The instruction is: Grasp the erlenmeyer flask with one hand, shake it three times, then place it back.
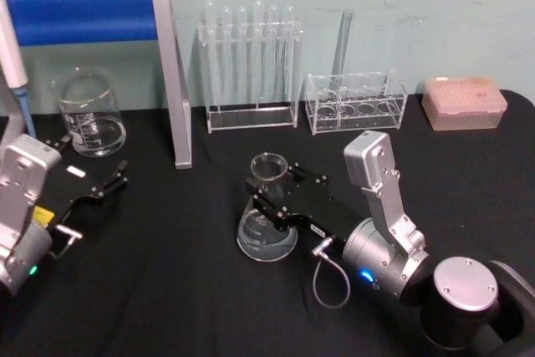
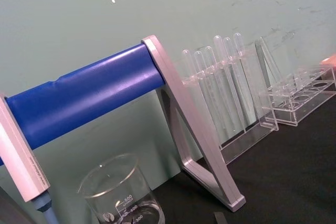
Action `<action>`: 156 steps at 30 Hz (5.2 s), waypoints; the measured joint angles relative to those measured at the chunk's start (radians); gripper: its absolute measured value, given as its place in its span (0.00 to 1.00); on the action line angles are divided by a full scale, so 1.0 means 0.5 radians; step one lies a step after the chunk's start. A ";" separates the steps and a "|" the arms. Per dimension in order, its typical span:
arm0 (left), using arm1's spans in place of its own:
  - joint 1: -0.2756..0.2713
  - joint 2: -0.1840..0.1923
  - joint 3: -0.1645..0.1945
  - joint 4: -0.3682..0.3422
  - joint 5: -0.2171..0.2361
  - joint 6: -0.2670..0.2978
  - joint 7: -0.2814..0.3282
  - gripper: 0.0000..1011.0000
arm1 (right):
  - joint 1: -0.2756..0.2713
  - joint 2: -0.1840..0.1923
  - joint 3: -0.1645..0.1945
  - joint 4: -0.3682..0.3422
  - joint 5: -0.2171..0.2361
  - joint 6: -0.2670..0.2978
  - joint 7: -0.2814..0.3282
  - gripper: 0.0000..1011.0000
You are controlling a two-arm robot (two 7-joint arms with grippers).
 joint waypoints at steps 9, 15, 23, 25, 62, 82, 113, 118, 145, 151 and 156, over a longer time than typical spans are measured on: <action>0.000 0.000 0.000 0.000 0.000 0.000 0.000 0.99 | 0.000 0.000 0.001 0.000 0.000 0.000 0.000 0.80; 0.000 0.000 0.000 0.000 0.000 0.000 0.000 0.99 | 0.000 0.000 0.001 0.000 0.000 0.000 0.000 0.93; 0.000 0.000 0.000 0.000 0.000 0.000 0.000 0.99 | 0.000 0.000 0.001 0.000 0.000 -0.001 0.000 0.99; 0.000 0.000 0.000 0.000 0.000 0.000 0.000 0.99 | 0.000 0.001 0.001 0.000 0.001 -0.001 0.003 0.99; 0.000 0.000 0.000 0.000 0.000 0.000 0.000 0.99 | -0.345 0.402 0.212 -0.412 0.181 0.019 0.024 0.99; 0.000 0.000 0.000 0.000 0.000 0.000 0.000 0.99 | -0.116 0.062 0.287 0.013 -0.390 -0.117 -0.619 0.99; 0.000 0.000 0.000 0.000 0.000 0.000 0.000 0.99 | -0.076 -0.013 0.282 0.122 -0.531 -0.154 -0.706 0.99; 0.000 0.000 0.000 0.000 0.000 0.000 0.000 0.99 | -0.076 -0.012 0.282 0.121 -0.531 -0.154 -0.706 0.99; 0.000 0.000 0.000 0.000 0.000 0.000 0.000 0.99 | -0.076 -0.011 0.282 0.120 -0.528 -0.153 -0.706 0.99; 0.000 0.000 0.000 0.000 0.000 0.000 0.000 0.99 | -0.076 -0.011 0.283 0.120 -0.528 -0.153 -0.706 0.99; 0.000 0.000 0.000 0.000 0.000 0.000 0.000 0.99 | -0.076 -0.011 0.282 0.120 -0.528 -0.153 -0.706 0.99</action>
